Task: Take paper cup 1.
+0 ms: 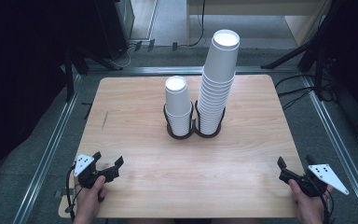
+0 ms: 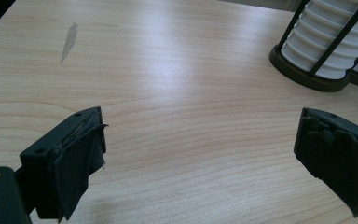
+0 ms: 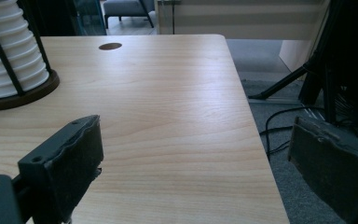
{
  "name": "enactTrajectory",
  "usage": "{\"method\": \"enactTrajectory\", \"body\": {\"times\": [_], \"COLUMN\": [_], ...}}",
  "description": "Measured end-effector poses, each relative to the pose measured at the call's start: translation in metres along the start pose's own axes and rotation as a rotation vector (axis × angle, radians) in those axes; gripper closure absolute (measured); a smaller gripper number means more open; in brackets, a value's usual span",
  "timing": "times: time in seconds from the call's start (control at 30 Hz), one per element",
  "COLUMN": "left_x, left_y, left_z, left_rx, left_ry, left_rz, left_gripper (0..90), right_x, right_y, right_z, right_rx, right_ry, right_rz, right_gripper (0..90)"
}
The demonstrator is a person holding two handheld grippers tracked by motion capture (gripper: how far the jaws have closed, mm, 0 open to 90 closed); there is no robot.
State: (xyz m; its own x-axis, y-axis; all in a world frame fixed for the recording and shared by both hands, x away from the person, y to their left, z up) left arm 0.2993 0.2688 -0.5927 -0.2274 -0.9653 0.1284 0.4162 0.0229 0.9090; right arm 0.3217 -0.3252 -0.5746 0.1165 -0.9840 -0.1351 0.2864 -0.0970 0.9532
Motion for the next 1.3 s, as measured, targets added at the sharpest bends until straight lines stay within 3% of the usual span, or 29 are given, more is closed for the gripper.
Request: {"method": "enactTrajectory", "body": {"times": [0.23,0.37,0.47,0.8,0.83,0.87,0.9,1.13,1.3], "left_x": [-0.004,-0.003,0.0,0.031,0.034,0.042,0.046,0.073,0.092], "left_y": [0.004,0.006,0.009,0.029,0.031,0.036,0.038,0.056,0.069], "left_z": [0.004,0.004,0.003,-0.002,-0.004,-0.007,-0.009,-0.015,-0.018], "left_rx": [0.024,0.019,0.026,0.049,0.052,0.053,0.055,0.071,0.084], "left_ry": [0.01,0.005,0.001,-0.045,-0.055,-0.049,-0.055,-0.101,-0.128], "left_rz": [0.015,0.015,0.02,-0.014,-0.005,-0.006,-0.011,-0.034,-0.059], "left_gripper": [2.1,2.1,2.1,2.1,2.1,2.2,2.2,2.2,2.1], "right_x": [-0.002,-0.01,-0.017,-0.036,-0.041,-0.05,-0.053,-0.072,-0.082], "right_y": [0.001,0.006,0.016,0.042,0.047,0.054,0.057,0.079,0.096], "right_z": [0.001,0.003,0.007,0.016,0.018,0.021,0.022,0.023,0.021], "right_rx": [-0.007,0.0,0.017,0.044,0.057,0.073,0.075,0.1,0.107], "right_ry": [0.004,0.01,0.021,0.051,0.073,0.124,0.137,0.167,0.155], "right_rz": [-0.002,0.009,-0.014,0.008,0.004,0.016,0.021,0.017,0.029], "right_gripper": [3.8,3.8,3.8,3.8,3.8,3.8,3.8,3.8,3.2]}}
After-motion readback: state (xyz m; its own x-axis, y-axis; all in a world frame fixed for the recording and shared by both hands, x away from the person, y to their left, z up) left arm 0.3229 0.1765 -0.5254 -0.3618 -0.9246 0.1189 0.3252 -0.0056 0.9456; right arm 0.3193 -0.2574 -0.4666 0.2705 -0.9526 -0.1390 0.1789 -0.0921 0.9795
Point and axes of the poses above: each handheld gripper's, and its own axes: z roughly backward along the jaws, y roughly out of its top, x roughly to its right, the point moved 10 cm from there along -z, roughly forward along the jaws, and after that the axes turned 5 degrees about -z, right-handed, at the moved point
